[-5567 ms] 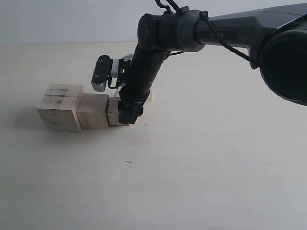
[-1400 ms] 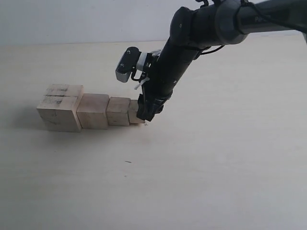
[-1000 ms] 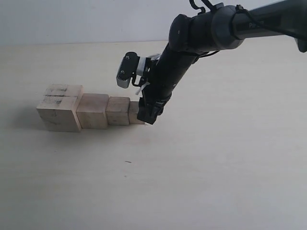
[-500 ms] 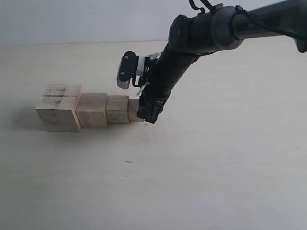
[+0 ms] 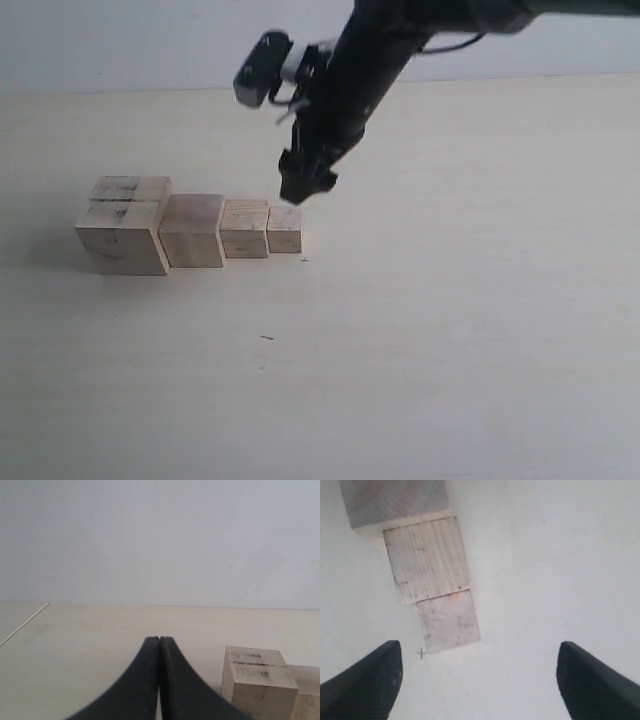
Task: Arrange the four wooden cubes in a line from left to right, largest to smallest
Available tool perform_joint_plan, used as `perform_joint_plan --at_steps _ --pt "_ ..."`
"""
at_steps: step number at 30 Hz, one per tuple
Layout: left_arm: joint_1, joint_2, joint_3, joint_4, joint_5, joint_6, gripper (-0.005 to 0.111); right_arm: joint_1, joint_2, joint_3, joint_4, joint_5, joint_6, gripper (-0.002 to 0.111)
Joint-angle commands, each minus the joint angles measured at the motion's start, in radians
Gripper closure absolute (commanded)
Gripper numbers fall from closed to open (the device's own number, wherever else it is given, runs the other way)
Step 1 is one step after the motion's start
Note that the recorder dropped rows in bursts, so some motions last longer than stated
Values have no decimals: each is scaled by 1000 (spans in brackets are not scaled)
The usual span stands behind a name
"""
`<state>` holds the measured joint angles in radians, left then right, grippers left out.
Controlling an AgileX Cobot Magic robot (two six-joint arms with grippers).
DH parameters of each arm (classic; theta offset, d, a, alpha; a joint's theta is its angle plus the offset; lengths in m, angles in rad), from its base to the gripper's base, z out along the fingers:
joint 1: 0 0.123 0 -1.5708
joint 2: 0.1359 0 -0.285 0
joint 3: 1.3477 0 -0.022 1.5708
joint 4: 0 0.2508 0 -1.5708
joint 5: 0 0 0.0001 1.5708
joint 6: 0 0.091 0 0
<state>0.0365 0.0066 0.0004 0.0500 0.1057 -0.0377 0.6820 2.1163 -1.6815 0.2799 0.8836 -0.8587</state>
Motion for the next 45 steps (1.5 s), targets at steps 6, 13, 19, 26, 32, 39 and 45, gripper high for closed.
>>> perform_joint_plan --at_steps 6,13,19,26,32,39,45 --pt "2 -7 0 -6 -2 2 104 -45 -435 107 -162 90 453 98" --pt "2 -7 0 -6 -2 2 104 -54 -913 749 -243 -407 771 108" --pt "2 -7 0 -6 -2 2 104 -54 -1253 1254 -231 -709 859 108" --pt "2 -7 0 -6 -2 2 104 -54 -1641 1673 -229 -983 914 108" --pt "2 -7 0 -6 -2 2 104 -71 -1931 1681 -228 -784 949 108" --pt "2 -7 0 -6 -2 2 104 -448 -2116 1681 -232 -755 939 108" --pt "2 -7 0 -6 -2 2 104 -461 -2116 1681 -231 -692 934 108"
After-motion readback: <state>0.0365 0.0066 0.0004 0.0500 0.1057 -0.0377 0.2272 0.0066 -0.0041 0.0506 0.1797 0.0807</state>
